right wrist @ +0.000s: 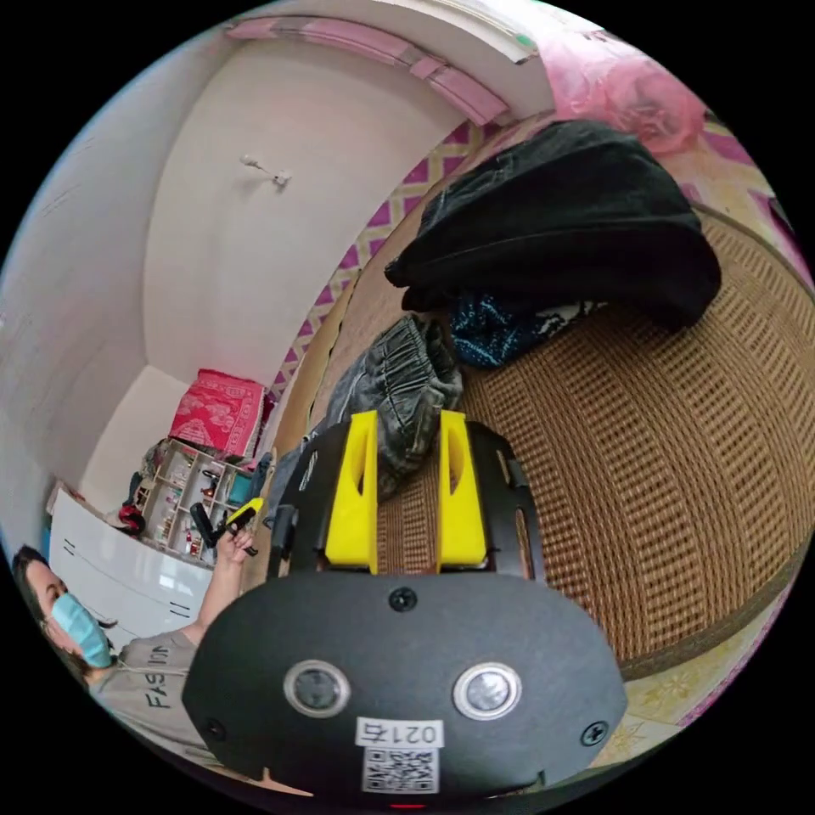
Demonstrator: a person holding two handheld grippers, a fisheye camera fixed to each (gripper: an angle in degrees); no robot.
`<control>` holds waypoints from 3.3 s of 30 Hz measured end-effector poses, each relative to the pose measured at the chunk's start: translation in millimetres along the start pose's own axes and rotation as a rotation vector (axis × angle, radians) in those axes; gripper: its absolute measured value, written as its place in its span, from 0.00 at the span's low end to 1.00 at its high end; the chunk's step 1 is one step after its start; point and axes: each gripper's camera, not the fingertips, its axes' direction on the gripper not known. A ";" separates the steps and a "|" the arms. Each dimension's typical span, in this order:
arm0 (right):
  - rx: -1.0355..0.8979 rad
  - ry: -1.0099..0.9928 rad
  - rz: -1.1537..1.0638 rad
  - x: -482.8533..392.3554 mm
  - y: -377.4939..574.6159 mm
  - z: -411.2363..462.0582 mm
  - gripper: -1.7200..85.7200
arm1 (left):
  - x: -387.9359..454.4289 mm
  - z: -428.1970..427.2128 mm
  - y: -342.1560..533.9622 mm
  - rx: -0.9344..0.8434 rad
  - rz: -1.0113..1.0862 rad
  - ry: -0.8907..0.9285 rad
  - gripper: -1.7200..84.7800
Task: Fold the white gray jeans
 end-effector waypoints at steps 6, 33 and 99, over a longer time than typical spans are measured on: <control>-0.141 0.123 -0.247 -93.5 58.3 1.4 0.16 | 84.0 87.9 -44.8 -0.140 0.196 0.022 0.12; -0.197 0.132 -0.462 -269.8 269.9 32.5 0.13 | -393.5 -360.1 303.5 0.532 -0.670 -0.032 0.01; -0.554 0.311 -1.354 -623.7 413.8 124.4 0.01 | -144.3 -418.6 226.1 0.144 -0.061 0.154 0.01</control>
